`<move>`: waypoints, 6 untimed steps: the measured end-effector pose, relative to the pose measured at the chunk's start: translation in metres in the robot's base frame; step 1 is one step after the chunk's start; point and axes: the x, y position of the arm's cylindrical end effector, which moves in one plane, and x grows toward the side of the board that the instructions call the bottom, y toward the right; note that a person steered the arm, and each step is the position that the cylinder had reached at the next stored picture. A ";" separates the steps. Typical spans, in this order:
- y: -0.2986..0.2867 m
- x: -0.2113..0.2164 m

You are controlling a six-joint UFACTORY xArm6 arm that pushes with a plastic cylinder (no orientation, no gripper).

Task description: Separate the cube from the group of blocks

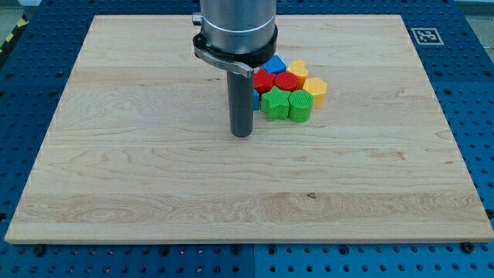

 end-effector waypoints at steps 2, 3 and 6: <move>0.000 0.012; 0.065 0.035; 0.112 -0.094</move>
